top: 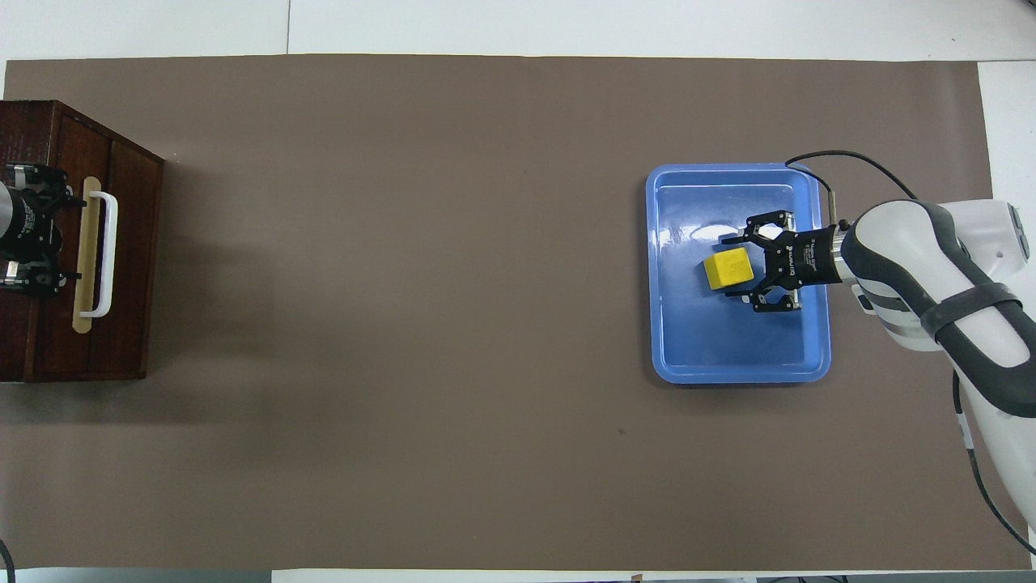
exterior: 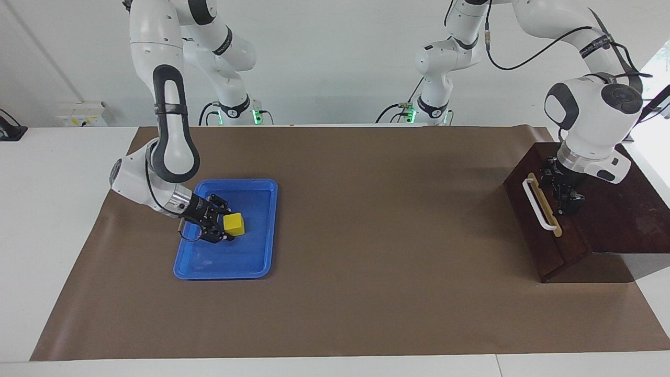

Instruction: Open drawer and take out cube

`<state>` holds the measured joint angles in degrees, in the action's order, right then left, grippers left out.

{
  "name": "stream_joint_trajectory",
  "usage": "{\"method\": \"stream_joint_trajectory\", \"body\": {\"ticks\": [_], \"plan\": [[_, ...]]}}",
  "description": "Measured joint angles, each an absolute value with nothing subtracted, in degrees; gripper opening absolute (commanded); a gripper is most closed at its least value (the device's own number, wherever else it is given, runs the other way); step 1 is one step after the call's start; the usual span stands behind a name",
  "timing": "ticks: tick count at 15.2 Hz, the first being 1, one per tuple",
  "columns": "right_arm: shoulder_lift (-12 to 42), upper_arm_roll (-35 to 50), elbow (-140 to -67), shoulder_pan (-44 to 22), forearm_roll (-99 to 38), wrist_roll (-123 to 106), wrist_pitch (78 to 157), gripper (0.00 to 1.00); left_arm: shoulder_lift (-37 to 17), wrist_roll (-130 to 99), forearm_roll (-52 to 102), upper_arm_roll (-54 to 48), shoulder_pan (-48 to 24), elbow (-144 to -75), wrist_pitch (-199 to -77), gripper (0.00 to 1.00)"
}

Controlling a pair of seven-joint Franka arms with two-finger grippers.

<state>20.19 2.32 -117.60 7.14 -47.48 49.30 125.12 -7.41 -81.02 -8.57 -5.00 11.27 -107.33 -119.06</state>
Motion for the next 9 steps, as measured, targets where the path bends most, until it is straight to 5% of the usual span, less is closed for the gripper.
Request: {"method": "stream_joint_trajectory", "body": {"ticks": [9], "plan": [[19.6, 2.5, -116.3, 7.0, -47.1, 50.7, 123.2, 1.0, -4.6, -55.0, -7.3, -7.0, 5.4, -101.3, -105.3, 1.0]]}}
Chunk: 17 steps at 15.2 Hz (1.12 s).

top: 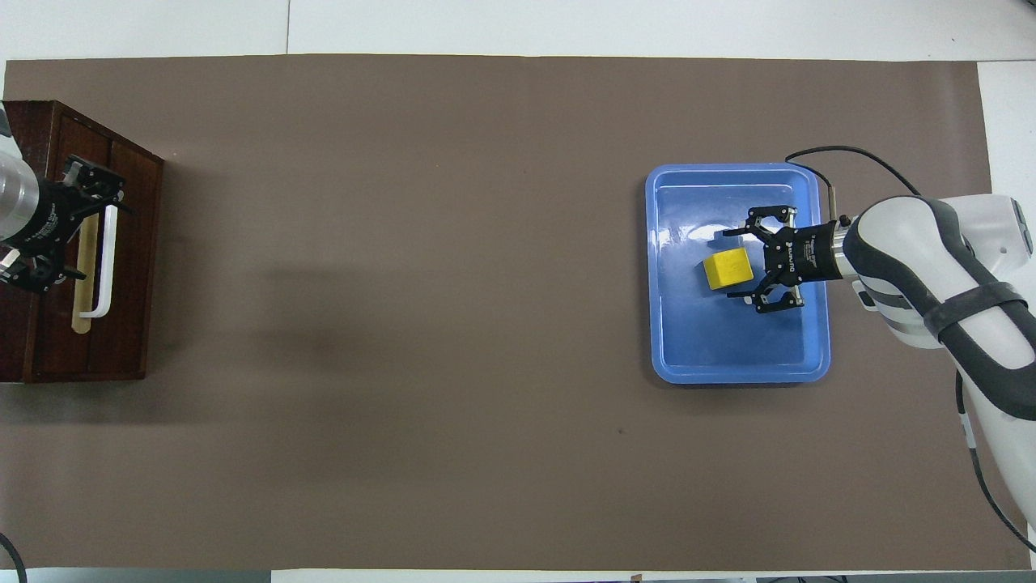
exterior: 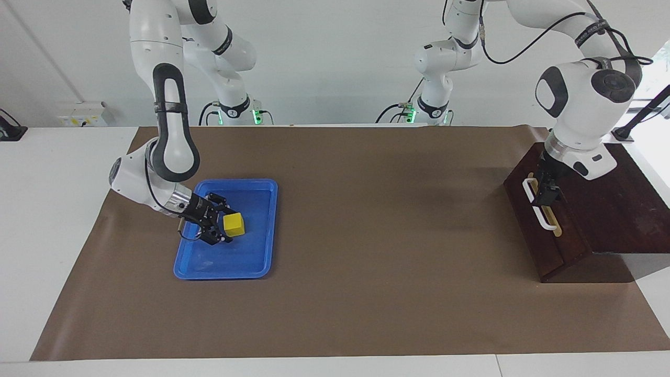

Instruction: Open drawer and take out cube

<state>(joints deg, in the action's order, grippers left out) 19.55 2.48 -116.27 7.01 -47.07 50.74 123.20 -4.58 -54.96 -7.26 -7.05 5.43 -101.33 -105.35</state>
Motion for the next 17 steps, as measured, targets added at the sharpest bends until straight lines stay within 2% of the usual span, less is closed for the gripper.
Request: {"method": "stream_joint_trajectory", "body": {"ticks": [5, 10, 14, 17], "plan": [[16.3, 2.5, -108.1, 6.9, -38.8, 58.0, 112.7, 1.0, -3.1, -30.6, -2.9, -8.1, 3.1, -96.2, -95.4, 1.0], [11.7, 2.8, -97.0, 6.9, -28.1, 57.7, 98.3, 1.0, -2.4, -24.2, -2.5, -13.2, 3.2, -95.6, -89.2, 1.0], [10.8, 3.4, -88.5, 6.2, -20.8, 45.9, 88.9, 1.0, -0.1, -19.4, -2.3, -13.3, 3.8, -97.0, -87.4, 1.0], [8.8, 3.5, -86.6, 5.1, -12.8, 29.2, 86.4, 1.0, 0.3, -18.2, -1.9, -13.0, 3.8, -97.2, -87.3, 1.0]]}}
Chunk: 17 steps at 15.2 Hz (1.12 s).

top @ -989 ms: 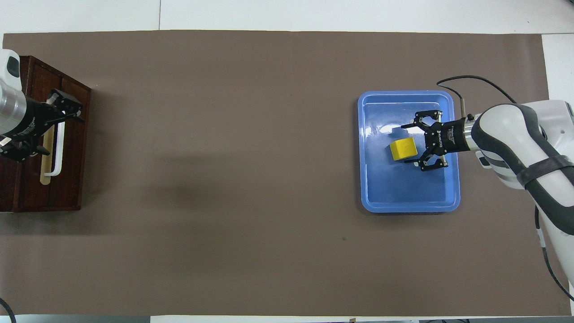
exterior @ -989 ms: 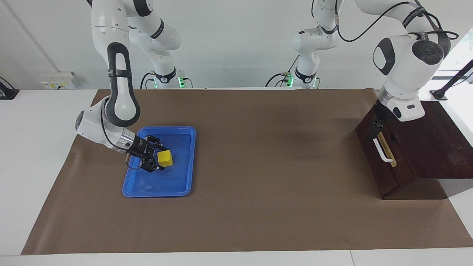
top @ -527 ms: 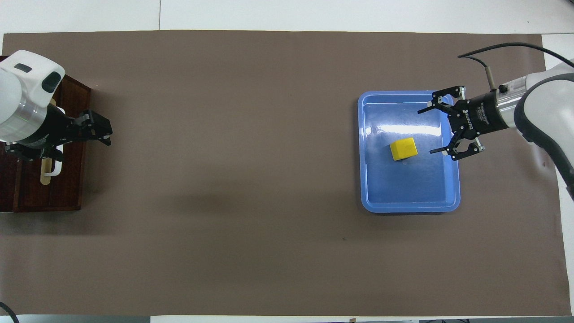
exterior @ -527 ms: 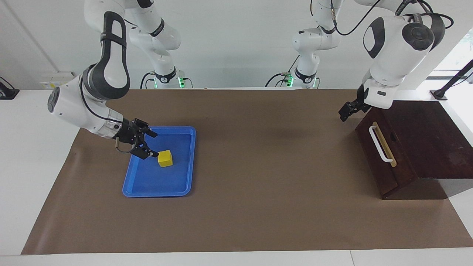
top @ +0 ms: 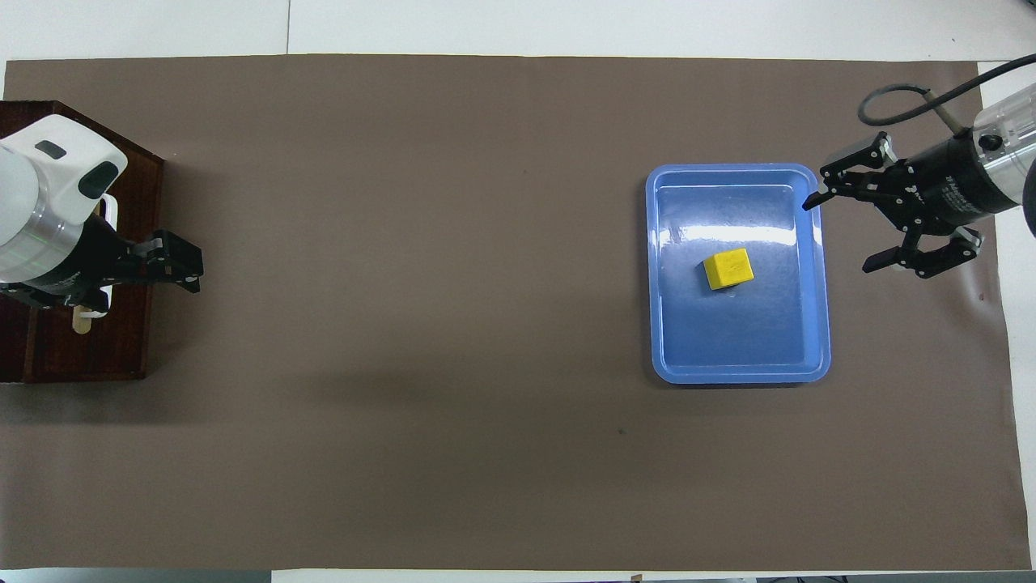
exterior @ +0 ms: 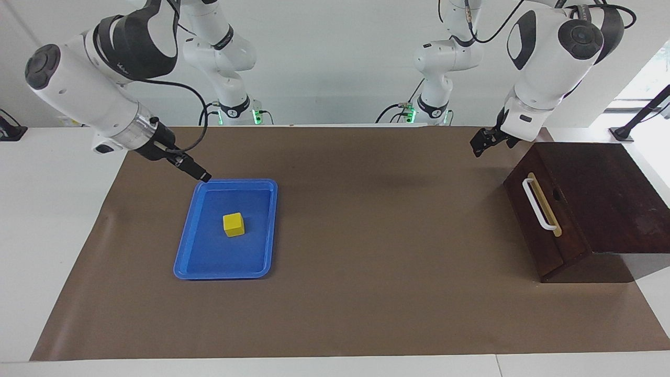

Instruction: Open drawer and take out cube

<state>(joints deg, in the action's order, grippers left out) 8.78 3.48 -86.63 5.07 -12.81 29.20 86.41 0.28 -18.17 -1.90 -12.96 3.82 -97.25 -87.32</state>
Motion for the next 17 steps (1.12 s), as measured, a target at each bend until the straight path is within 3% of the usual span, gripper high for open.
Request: {"method": "stream_joint_trajectory", "body": {"ticks": [7, 14, 17], "plan": [[3.1, 3.5, -86.4, 3.7, -0.7, -4.2, 85.4, 1.0, 0.2, -17.8, -1.4, -12.6, 3.9, -97.4, -87.3, 1.0], [-1.3, 3.4, -96.0, 4.0, -0.5, -5.9, 88.4, 1.0, 0.2, -16.4, -1.2, -11.7, 3.9, -97.4, -86.9, 1.0], [-1.5, 3.0, -96.7, 4.0, -0.4, -6.0, 89.1, 1.0, 0.1, -12.5, -1.2, -9.9, 3.8, -97.3, -86.5, 1.0]]}}
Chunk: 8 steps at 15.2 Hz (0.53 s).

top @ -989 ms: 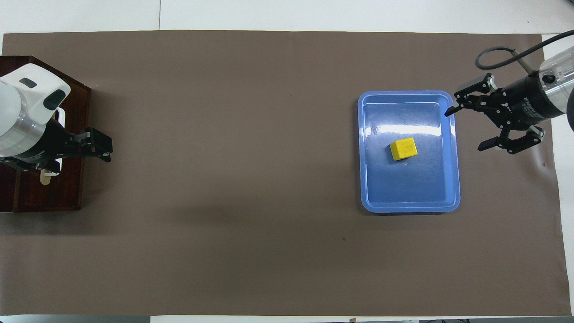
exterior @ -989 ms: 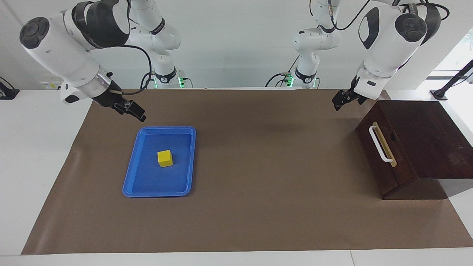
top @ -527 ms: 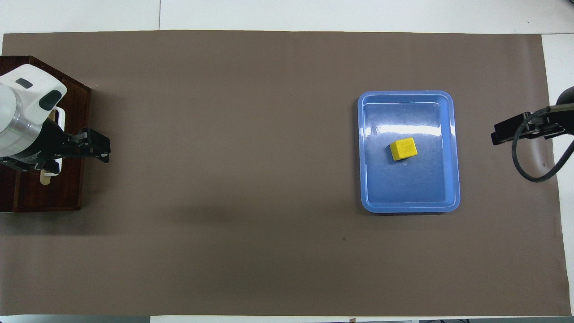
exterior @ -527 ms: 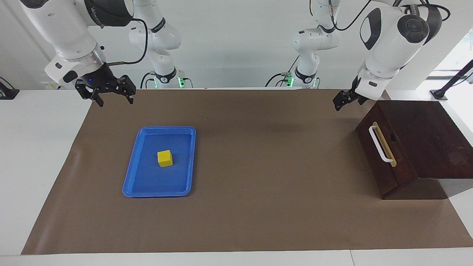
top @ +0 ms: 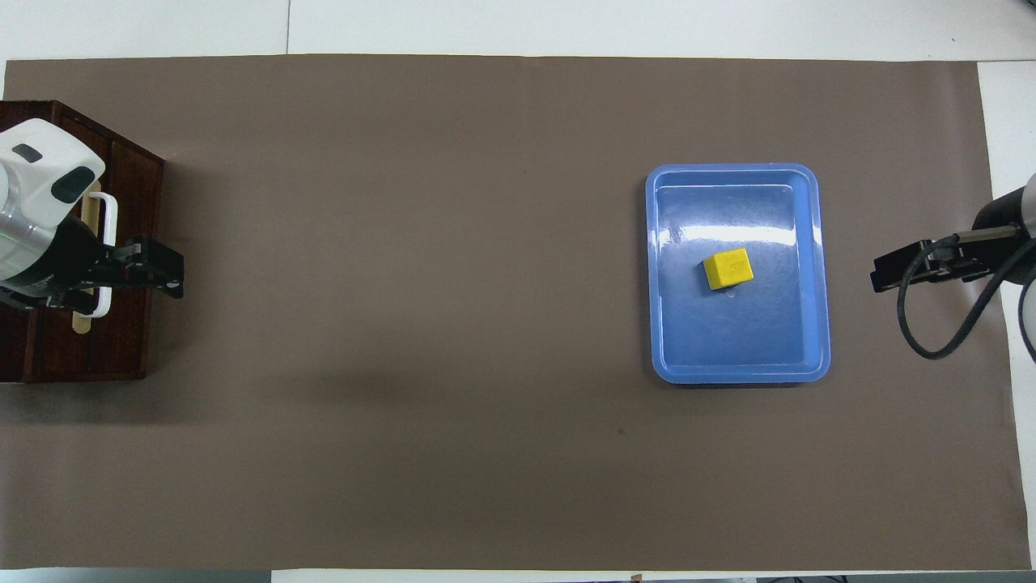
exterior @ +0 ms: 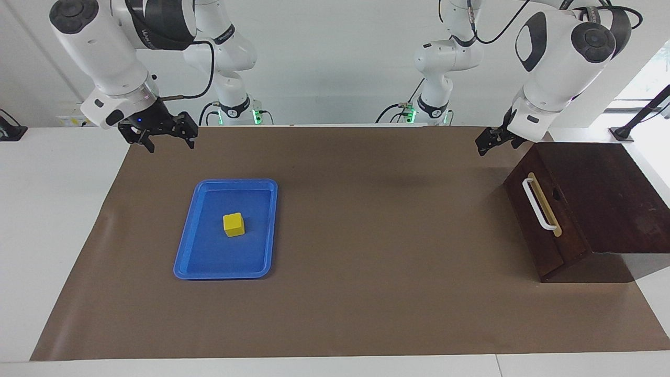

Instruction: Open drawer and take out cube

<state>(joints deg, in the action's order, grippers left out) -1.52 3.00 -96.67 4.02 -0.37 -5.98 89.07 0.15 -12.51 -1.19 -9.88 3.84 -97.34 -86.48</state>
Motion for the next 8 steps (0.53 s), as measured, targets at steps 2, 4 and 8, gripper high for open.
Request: {"method": "stream_joint_trajectory", "body": {"ticks": [2, 4, 8], "plan": [[-1.5, 2.7, -96.2, 4.1, -0.4, -6.0, 89.0, 1.0, 0.2, -11.5, -1.2, -8.9, 3.8, -96.9, -86.5, 1.0], [-1.6, 2.4, -95.6, 4.1, -0.4, -6.0, 88.5, 1.0, 0.2, -11.4, -1.2, -8.9, 3.7, -96.4, -86.3, 1.0], [-1.6, 2.1, -94.6, 4.2, -0.4, -6.0, 87.7, 1.0, 0.4, -11.4, -1.1, -8.8, 3.4, -96.2, -86.1, 1.0]]}}
